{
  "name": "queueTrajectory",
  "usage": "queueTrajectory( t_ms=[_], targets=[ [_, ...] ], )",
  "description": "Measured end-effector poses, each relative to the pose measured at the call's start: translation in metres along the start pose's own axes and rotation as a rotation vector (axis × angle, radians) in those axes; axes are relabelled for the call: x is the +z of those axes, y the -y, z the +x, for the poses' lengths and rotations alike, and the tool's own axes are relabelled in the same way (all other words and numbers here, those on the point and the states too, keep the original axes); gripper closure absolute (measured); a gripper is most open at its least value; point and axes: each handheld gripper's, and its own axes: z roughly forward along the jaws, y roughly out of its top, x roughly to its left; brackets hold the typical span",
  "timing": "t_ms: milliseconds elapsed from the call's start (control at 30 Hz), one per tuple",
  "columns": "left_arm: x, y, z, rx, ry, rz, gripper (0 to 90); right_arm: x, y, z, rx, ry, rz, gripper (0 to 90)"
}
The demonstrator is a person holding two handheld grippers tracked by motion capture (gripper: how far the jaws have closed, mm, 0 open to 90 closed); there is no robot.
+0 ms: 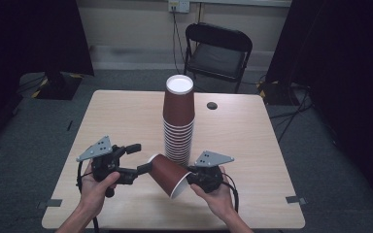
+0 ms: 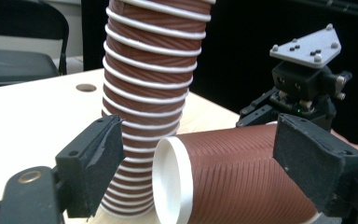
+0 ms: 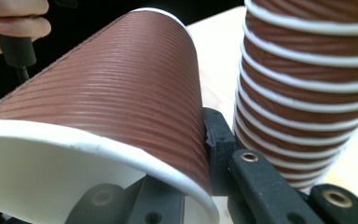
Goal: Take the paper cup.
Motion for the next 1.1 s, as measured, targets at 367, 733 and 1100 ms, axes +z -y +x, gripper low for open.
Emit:
queueTrajectory(
  t_ms=[367, 733, 1100],
  targets=[
    [0.007, 0.010, -0.011, 0.053, 0.037, 0.094, 17.4, -0.007, 0.003, -0.004, 0.021, -0.036, 0.109, 85.9],
    [0.016, 0.030, -0.024, 0.189, 0.032, 0.156, 19.3, -0.001, 0.006, -0.009, 0.036, -0.053, 0.166, 85.8],
    [0.025, 0.041, -0.030, 0.229, 0.056, 0.217, 18.9, 0.002, 0.007, -0.014, 0.056, -0.072, 0.221, 85.8]
  ],
)
